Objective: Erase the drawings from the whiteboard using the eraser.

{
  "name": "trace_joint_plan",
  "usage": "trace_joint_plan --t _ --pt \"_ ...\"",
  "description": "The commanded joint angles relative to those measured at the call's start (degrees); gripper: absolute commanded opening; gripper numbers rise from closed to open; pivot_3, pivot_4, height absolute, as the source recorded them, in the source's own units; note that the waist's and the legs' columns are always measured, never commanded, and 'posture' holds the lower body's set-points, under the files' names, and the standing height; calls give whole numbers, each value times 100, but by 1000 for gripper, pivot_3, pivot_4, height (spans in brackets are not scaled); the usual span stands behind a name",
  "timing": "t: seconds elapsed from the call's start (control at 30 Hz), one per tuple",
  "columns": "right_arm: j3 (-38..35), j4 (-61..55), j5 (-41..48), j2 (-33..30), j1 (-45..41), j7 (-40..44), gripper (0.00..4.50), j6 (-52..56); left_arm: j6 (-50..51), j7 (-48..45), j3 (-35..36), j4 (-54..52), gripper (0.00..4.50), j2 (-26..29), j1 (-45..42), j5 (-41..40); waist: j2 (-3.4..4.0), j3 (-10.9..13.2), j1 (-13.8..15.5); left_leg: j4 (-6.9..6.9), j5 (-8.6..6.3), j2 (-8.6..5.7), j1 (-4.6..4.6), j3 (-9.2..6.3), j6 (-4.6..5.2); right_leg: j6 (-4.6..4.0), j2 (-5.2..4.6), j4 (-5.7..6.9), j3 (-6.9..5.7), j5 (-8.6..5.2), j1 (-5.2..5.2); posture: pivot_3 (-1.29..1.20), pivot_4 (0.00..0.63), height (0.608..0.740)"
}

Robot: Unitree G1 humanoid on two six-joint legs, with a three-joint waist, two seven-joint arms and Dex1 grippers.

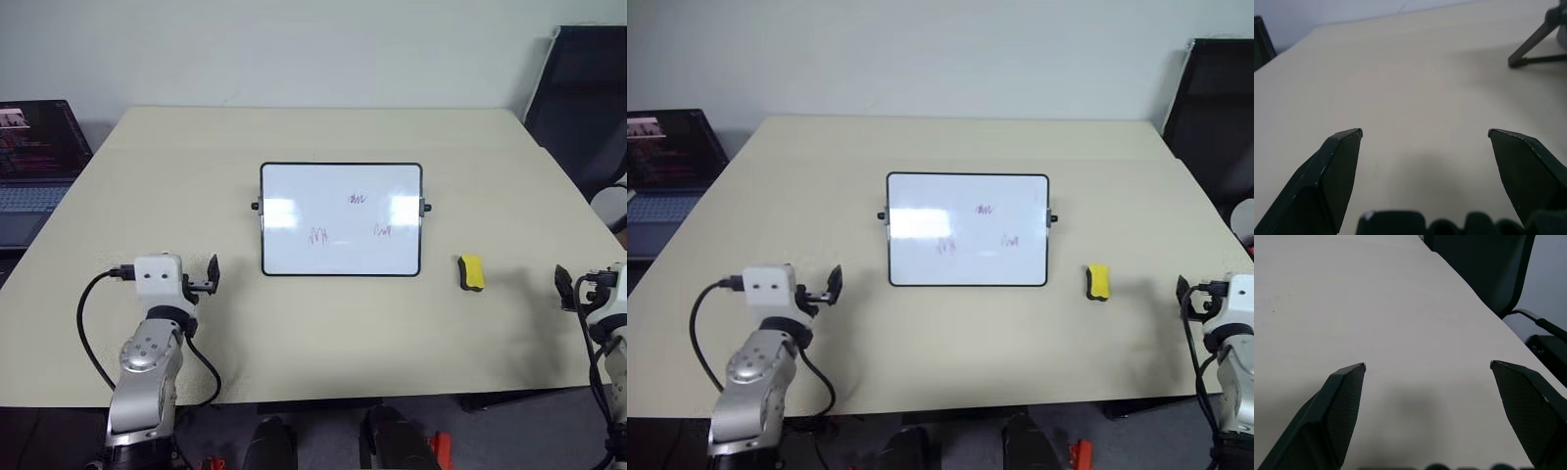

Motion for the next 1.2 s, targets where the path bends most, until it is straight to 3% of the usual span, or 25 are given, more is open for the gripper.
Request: trace_joint_plan --t 0.03,0.4,0.67,0.8,0.97,1.2 --pt "1 -70 -14 -121 -3 125 4470 23 -116 205 -2 -215 4500 -82 -23 160 -1 0 -3 2 0 -2 0 0 0 0 0 0 2 0 0 0 150 740" --pt "-93 -1498 442 174 504 282 4470 691 -260 -15 127 -19 4500 -45 -39 55 -2 -1 -5 1 0 -13 -1 -6 0 2 -5 -2 10 -1 0 0 150 740" --pt "62 -1734 615 369 551 404 4470 805 -306 -96 356 82 4500 129 -50 25 -6 -1 -11 2 0 -21 -1 -7 0 2 -12 -3 11 -1 0 0 150 740" --pt "213 -1744 507 563 442 326 4470 710 -304 -44 440 343 4500 184 -316 0 -5 -1 -17 0 0 -34 -2 -36 0 2 -21 -3 -6 -1 13 0 150 740" --pt "261 -1680 447 723 331 210 4470 646 -386 -253 374 560 4500 308 -694 -42 -1 0 35 2 6 -60 -6 -154 3 -2 -57 -17 -142 -16 83 0 150 740" --pt "393 -1955 430 837 406 142 4470 662 -564 -599 444 1036 4500 618 -1271 -206 -1 0 32 0 6 -46 -6 -150 3 -6 -39 -15 -130 -18 75 0 150 740"
